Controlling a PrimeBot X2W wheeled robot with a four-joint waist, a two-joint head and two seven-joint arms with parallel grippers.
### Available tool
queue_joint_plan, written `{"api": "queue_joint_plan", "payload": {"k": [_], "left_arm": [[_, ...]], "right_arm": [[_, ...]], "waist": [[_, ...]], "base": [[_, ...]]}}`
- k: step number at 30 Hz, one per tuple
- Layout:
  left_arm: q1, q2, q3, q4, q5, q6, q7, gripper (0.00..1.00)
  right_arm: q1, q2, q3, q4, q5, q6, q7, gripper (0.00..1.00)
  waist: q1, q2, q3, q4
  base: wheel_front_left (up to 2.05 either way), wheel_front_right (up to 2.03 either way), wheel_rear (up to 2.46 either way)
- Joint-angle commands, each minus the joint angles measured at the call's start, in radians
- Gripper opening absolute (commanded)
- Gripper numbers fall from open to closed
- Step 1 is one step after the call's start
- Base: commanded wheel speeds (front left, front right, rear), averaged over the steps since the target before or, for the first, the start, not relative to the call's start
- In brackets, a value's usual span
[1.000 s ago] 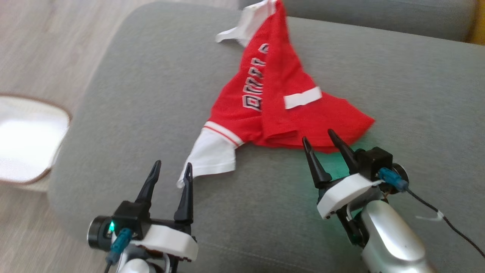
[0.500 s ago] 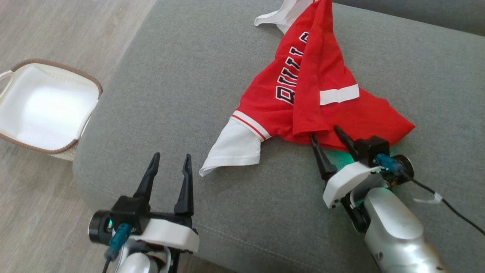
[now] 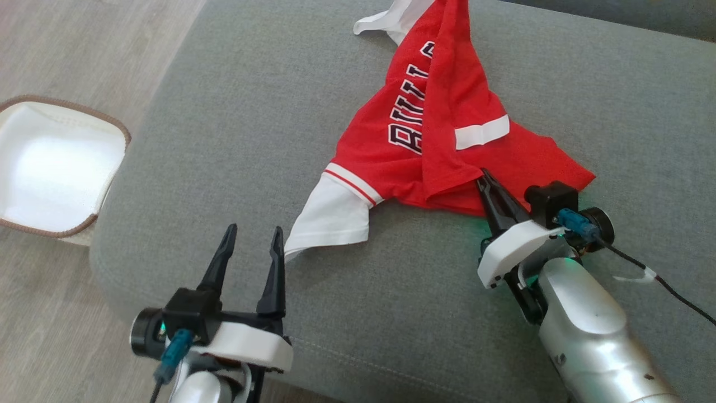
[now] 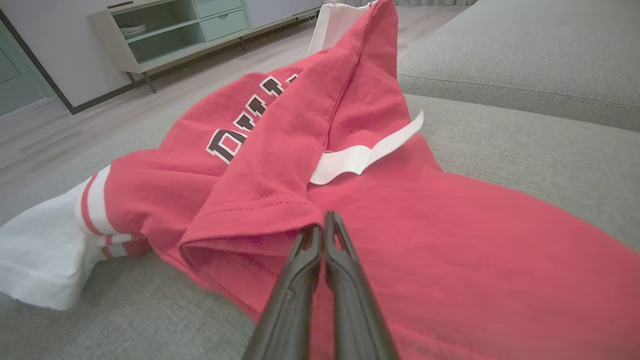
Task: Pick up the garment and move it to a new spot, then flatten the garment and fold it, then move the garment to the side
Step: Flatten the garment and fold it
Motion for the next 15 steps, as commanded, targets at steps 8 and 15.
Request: {"api": "queue_joint_plan", "payload": {"k": [8,15], "left_arm": [[-0.013,-0.014,0.068,-0.031,0.025,-0.016,-0.012,1.00],[-0.015,-0.021,0.075,-0.035,0.037,-0.029,-0.012,1.00]], "right_arm": [[-0.075,-0.002,-0.044,-0.070,-0.049,0.007,-0.013,0.00],[-0.171,-0.163,-0.175,-0.097,-0.161,0.007,0.005,0.00]], "waist": [[0.0000,0.0000,0.001,-0.035],[0.0000,0.0000,0.014,-0.069]], "base": [[0.00,0.00,0.00],[0.00,0.00,0.00]]}}
